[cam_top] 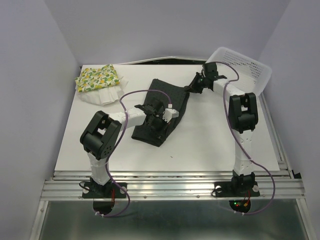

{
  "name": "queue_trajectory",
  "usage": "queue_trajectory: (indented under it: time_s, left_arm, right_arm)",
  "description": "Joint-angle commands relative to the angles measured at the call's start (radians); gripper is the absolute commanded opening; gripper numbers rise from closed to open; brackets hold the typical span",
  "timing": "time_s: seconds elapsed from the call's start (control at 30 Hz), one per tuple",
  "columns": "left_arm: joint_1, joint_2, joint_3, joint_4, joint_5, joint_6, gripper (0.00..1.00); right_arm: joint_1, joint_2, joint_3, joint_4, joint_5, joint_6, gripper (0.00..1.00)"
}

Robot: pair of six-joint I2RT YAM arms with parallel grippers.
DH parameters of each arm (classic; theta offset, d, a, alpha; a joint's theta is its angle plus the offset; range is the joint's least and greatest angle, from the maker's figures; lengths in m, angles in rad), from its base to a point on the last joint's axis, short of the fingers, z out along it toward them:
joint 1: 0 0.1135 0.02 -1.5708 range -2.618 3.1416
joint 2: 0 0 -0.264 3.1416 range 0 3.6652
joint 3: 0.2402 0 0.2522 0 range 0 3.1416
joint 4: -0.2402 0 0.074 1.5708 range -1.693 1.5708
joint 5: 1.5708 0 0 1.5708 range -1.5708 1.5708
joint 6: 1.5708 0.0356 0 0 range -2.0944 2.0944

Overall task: Fold and stack the skirts
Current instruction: Fold the skirt

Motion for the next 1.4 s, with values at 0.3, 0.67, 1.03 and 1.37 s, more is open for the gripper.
queue_trajectory:
  time_s: [0.3,0.67,1.03,1.37]
  left_arm:
    - [-0.011,0.071,-0.025,-0.084,-0.046,0.013,0.00]
    - [-0.013,0.077,-0.025,-0.077,-0.041,0.012,0.00]
    - [-0.013,0.076,-0.026,-0.075,-0.038,0.012,0.00]
    - [-0.013,0.071,-0.028,-0.071,-0.038,0.010,0.00]
  right_arm:
    - [-0.008,-0.022,-0.050,-0.125,0.153,-0.099,0.41]
    - [-0.008,0.007,-0.056,-0.134,0.117,-0.099,0.59]
    - [0.012,0.078,-0.047,-0.079,0.014,-0.018,0.48]
    - [0.031,-0.002,-0.062,-0.060,0.136,-0.037,0.66]
